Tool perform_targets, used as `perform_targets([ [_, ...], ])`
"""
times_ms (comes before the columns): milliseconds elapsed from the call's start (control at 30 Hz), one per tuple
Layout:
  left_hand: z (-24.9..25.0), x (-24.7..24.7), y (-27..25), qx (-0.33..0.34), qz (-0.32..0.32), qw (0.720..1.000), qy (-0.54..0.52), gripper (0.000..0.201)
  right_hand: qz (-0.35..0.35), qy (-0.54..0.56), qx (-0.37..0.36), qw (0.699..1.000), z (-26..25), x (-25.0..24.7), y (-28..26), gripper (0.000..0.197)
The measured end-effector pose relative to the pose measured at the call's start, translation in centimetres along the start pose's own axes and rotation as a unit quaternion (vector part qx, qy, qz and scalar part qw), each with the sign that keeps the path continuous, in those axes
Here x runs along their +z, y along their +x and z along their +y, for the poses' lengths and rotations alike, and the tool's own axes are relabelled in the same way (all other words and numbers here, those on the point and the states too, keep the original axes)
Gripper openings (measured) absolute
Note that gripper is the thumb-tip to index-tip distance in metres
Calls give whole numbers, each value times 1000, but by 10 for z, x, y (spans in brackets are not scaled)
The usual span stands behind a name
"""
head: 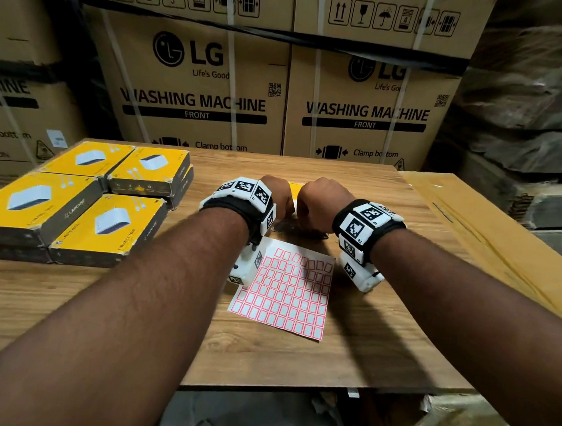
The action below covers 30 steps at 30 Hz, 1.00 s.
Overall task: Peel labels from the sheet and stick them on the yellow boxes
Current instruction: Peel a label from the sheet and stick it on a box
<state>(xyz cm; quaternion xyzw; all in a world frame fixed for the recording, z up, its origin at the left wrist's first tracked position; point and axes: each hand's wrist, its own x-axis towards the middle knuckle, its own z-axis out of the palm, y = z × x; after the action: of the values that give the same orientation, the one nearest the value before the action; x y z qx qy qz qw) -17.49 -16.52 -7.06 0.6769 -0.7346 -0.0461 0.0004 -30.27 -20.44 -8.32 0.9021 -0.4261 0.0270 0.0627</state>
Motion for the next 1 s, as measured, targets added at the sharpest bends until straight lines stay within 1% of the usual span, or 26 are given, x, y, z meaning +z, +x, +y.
perform_targets([
  [100,-2,1,0,-7,2,1000,-8,30,-3,-2,-14,1000,1,-4,3,13],
  [200,-1,1,1,-9,-2,1000,-14,28,-9,18,-8,1000,8,-6,5,12],
  [367,0,1,3,-10,-5,1000,-15,32,21,48,-5,999,20,3,-5,15],
  [500,0,5,4,-16,9,1000,-19,36,36,77,2,996,24,8,-8,21],
  [567,0,5,5,-21,12,999,-23,36,33,75,-2,997,22,9,-8,19],
  [667,0,5,6,-25,12,999,-28,37,37,85,23,995,20,13,-4,15],
  [700,0,5,6,-24,14,999,-27,38,38,99,31,994,21,13,-3,15],
  [833,-2,6,7,-24,12,999,-24,36,5,193,59,979,27,11,3,28],
  [900,-2,7,9,-26,6,999,-24,34,-14,233,68,970,30,10,5,28],
  [1000,-4,9,11,-33,10,999,-31,40,-20,287,88,954,38,14,12,23],
])
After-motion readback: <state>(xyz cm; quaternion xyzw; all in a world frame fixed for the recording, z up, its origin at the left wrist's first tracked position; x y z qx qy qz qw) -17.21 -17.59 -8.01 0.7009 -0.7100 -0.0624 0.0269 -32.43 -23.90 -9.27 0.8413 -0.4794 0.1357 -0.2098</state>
